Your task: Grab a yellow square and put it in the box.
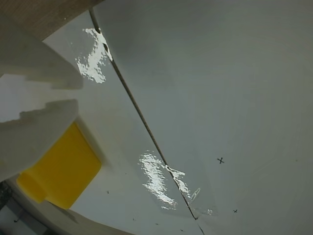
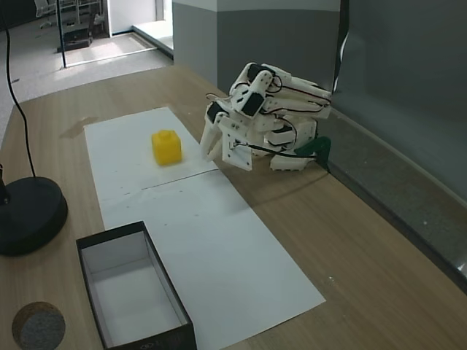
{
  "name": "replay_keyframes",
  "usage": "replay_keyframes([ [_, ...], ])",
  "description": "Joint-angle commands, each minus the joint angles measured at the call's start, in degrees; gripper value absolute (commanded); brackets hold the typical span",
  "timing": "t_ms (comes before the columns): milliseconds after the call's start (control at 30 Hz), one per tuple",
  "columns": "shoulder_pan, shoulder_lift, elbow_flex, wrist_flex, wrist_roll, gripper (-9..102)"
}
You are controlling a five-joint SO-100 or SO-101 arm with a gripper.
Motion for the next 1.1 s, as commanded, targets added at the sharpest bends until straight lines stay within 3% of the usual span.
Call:
replay_keyframes([
  [0, -0.4, 1.1, -3.2, 0.8, 0.2, 0],
  [333, -0.4, 1.1, -3.0, 0.1, 0.4, 0],
  [467, 1.2, 1.1, -4.7, -7.8, 0.0, 1],
  [667, 6.7, 0.3, -16.2, -9.8, -12.4, 24],
  [767, 10.2, -1.1, -19.8, -9.6, -12.0, 26],
  [900, 17.4, -14.7, -22.6, -9.5, -13.2, 34],
  [1067, 19.1, -35.8, -32.5, -6.2, -14.5, 37],
])
